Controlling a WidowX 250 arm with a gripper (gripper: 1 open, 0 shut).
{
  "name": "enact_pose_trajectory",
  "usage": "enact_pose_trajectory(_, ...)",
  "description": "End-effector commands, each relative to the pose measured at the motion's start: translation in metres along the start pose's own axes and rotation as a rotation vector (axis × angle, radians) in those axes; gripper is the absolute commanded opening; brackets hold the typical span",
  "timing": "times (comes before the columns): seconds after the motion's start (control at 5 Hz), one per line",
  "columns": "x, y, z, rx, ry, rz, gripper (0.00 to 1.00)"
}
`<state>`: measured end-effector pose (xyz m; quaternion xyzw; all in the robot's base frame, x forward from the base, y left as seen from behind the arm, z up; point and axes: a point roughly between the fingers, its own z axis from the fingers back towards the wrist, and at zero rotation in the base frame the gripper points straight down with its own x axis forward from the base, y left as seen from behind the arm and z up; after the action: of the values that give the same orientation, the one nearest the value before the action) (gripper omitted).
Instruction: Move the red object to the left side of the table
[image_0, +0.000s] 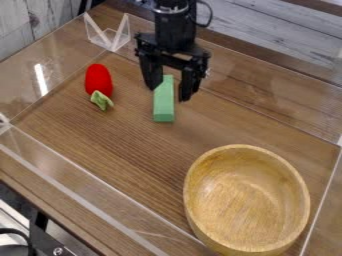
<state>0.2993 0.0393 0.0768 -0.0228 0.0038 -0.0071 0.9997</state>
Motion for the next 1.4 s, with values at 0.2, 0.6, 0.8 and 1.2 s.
enact_pose_trajectory(0.2, 0.005, -0.018, 0.021, 0.026, -0.059, 0.162, 1.0)
enact_pose_trajectory(0.6, 0.007, 0.015, 0.023, 0.053, -0.086, 0.143, 0.0)
enact_pose_trajectory(0.8, -0.002, 0.015, 0.015, 0.054, -0.067, 0.17, 1.0)
enact_pose_trajectory(1.2, -0.011, 0.015, 0.015, 0.053, -0.047, 0.268, 1.0)
